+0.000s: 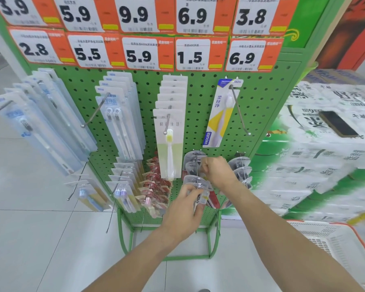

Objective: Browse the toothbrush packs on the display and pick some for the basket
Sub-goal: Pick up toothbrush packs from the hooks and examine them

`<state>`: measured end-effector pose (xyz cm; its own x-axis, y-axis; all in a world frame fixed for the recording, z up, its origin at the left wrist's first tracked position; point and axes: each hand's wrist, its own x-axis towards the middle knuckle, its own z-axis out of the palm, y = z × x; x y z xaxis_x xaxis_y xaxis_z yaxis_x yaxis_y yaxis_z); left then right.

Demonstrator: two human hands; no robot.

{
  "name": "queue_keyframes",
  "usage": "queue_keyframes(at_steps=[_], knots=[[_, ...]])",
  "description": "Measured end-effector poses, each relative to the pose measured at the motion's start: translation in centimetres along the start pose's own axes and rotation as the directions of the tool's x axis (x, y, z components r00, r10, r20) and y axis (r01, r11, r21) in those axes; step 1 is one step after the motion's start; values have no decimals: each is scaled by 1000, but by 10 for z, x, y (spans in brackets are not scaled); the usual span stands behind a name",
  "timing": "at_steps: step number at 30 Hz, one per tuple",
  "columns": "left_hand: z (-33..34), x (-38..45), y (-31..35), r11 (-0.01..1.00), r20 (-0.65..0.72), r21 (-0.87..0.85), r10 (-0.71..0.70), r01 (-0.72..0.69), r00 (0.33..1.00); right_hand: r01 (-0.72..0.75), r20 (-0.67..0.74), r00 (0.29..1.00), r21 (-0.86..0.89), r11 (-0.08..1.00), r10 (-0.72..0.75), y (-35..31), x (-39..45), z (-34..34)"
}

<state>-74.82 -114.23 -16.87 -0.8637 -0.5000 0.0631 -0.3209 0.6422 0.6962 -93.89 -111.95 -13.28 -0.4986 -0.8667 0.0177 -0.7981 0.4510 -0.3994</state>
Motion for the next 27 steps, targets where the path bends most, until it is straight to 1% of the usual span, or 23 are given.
queue_keyframes(at_steps=[3, 8, 10, 12, 15, 18, 20, 23, 25, 27], knots=[[0, 2, 0, 1000, -7, 7, 2, -2, 1000, -94, -126, 986, 91, 991, 105, 5, -10, 1], [1, 6, 4, 997, 2, 70, -15, 15, 1000, -129, -192, 968, 170, 977, 161, 11, -33, -5], [0, 7, 6, 996, -2, 88, -27, 27, 1000, -160, -237, 949, 215, 963, 210, 13, -41, -7], [0, 7, 7, 994, -13, 105, -37, 38, 999, -184, -310, 913, 268, 946, 266, 12, -48, -8], [0, 7, 10, 991, -31, 122, -48, 51, 998, -202, -407, 846, 354, 913, 345, 10, -55, -12], [-2, 4, 13, 993, -80, 111, -36, 45, 996, -167, -515, 749, 463, 871, 417, 2, -66, -18], [-5, 1, 18, 997, -132, 65, -20, 29, 991, -107, -592, 662, 534, 839, 460, -6, -77, -23], [-9, -8, 23, 1000, -234, -23, 9, -15, 972, 12, -652, 535, 642, 767, 538, -15, -95, -29], [-12, -14, 27, 993, -301, -91, 39, -70, 953, 96, -668, 468, 689, 718, 578, -20, -107, -32], [-16, -19, 33, 980, -349, -150, 68, -127, 935, 181, -682, 421, 709, 681, 598, -24, -119, -36]])
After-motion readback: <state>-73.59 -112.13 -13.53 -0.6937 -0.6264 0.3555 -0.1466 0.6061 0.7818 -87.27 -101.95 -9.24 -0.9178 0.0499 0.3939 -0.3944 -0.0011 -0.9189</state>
